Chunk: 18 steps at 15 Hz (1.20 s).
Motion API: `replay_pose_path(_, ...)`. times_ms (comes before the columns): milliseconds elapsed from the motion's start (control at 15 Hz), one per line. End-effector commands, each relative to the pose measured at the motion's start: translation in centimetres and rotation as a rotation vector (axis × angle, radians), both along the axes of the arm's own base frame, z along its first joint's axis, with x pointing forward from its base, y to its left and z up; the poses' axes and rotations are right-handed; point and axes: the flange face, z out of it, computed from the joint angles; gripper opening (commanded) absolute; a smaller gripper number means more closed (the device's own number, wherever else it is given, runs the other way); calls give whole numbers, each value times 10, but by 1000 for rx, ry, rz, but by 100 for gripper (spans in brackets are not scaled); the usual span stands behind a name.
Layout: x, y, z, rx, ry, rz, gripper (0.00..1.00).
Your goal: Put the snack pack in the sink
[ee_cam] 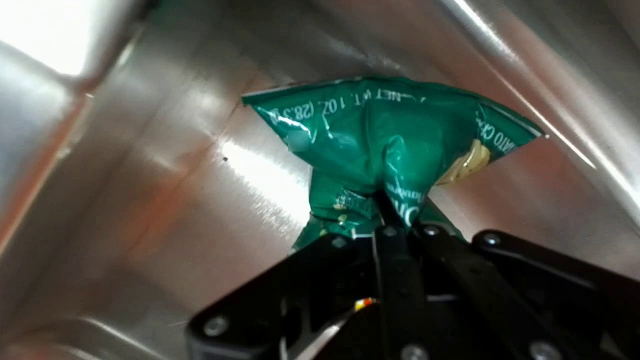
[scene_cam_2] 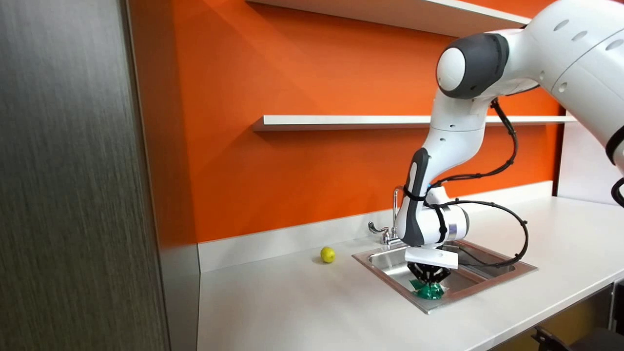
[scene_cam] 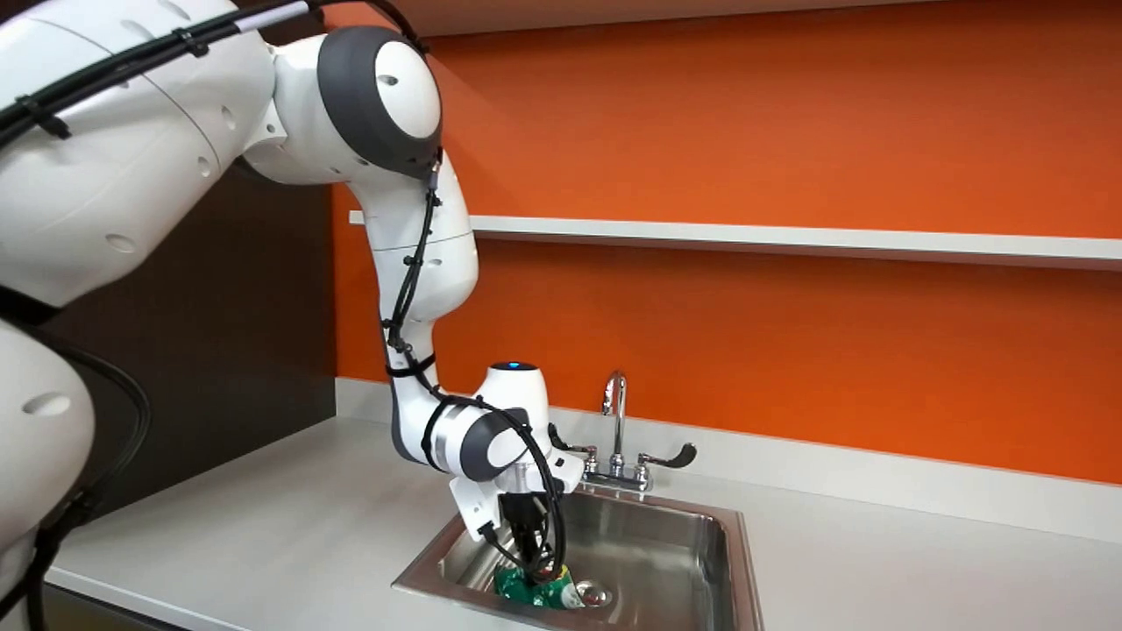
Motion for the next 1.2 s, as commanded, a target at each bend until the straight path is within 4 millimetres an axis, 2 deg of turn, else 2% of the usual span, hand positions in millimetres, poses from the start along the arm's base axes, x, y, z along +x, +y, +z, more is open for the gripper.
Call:
replay_pose_path(0, 7, -3, -1, 17, -20, 9, 28)
replay_pose_path(600, 3, 35, 72, 14, -48, 115, 95)
replay_pose_path(733, -5, 49, 86, 33, -30, 165, 100)
replay_pose_path(1133, -44, 99, 125, 68, 57, 363, 100)
